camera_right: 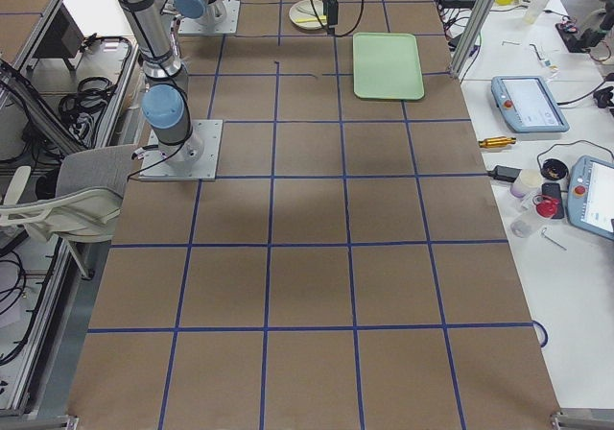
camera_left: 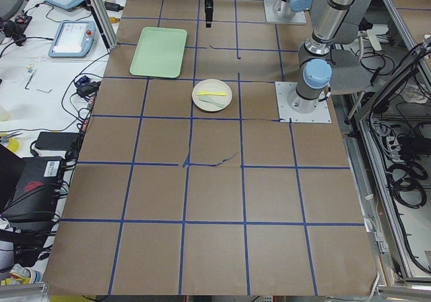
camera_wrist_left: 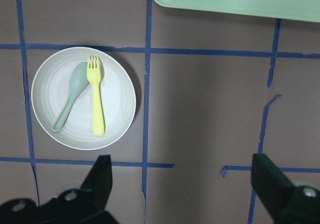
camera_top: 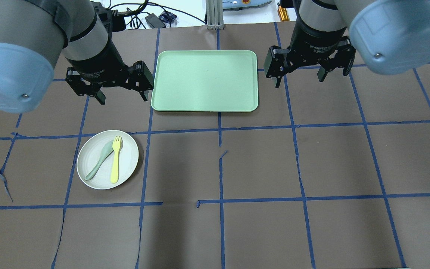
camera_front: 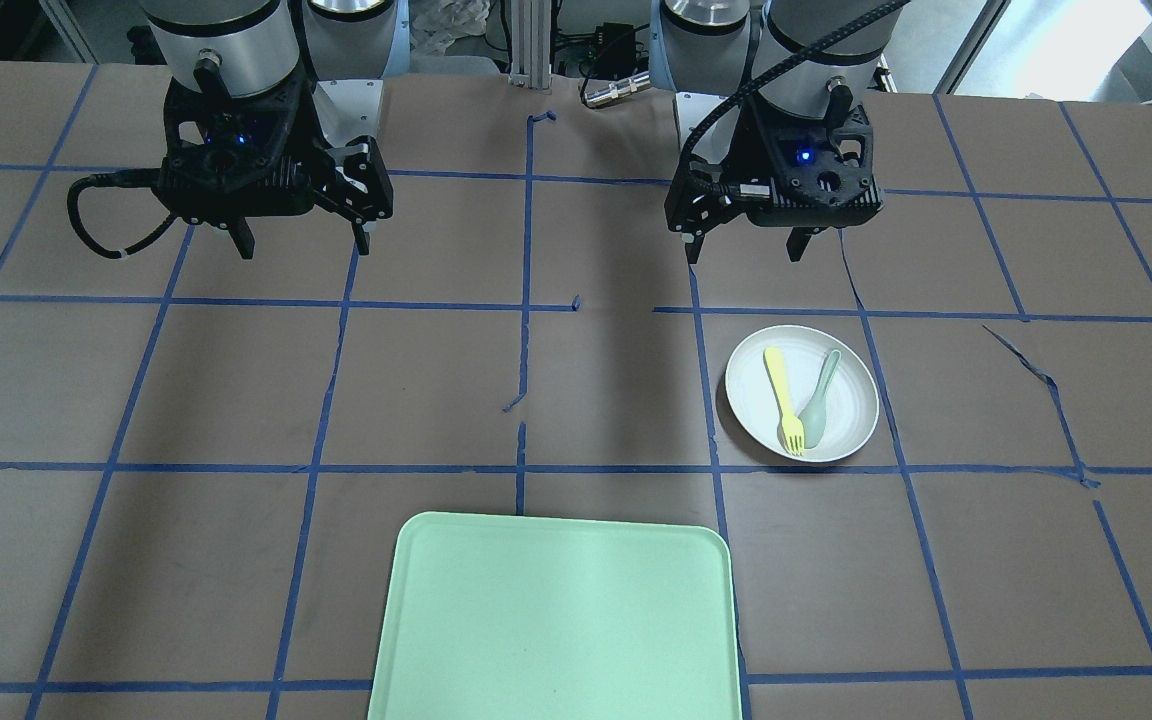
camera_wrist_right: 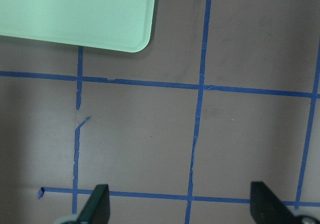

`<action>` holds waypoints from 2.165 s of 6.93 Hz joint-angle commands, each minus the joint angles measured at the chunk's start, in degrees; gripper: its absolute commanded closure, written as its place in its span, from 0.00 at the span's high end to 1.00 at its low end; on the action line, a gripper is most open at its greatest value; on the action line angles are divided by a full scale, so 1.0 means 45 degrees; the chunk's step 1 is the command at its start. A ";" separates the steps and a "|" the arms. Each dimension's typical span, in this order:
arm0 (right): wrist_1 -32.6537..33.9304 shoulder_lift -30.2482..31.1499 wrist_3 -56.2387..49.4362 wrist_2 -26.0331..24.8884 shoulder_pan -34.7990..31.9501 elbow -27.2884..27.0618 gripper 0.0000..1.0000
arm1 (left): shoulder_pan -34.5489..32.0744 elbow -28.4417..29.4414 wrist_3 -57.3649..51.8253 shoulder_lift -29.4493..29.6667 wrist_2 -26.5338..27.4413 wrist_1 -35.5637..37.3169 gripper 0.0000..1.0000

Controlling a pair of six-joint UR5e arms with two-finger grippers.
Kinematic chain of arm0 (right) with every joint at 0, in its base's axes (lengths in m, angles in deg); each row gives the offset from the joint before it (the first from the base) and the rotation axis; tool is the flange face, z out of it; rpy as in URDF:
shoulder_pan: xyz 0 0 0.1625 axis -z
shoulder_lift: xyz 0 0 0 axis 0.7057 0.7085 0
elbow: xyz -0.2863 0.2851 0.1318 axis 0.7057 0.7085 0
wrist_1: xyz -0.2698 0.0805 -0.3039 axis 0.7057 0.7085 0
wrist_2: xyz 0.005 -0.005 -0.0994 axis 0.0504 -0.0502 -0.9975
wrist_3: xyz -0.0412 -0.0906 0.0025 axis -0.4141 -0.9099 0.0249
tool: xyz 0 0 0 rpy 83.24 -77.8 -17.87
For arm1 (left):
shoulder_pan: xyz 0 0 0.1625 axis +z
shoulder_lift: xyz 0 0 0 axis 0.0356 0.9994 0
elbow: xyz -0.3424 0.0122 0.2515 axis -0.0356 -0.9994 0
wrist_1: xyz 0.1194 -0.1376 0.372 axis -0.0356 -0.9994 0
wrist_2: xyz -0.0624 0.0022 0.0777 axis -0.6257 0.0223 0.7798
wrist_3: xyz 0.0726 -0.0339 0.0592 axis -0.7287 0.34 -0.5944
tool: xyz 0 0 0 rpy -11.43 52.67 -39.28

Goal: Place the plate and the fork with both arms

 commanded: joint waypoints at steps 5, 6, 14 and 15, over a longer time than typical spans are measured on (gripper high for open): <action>-0.0018 -0.0025 -0.0005 0.0018 -0.0013 -0.0034 1.00 | 0.0000 0.0013 -0.0005 -0.0001 0.0016 0.0004 1.00; -0.0018 -0.0025 -0.0005 -0.0020 -0.0013 -0.0034 1.00 | 0.0019 -0.0103 -0.0121 0.0057 0.0016 0.0100 1.00; 0.0021 -0.0083 -0.0005 -0.0021 -0.0033 -0.0034 1.00 | 0.7851 -0.7507 -0.8970 0.1581 -0.1019 0.8499 0.94; 0.0002 -0.0064 -0.0005 -0.0040 -0.0033 -0.0034 1.00 | 0.7774 -0.7507 -0.8892 0.1581 -0.1039 0.8538 0.94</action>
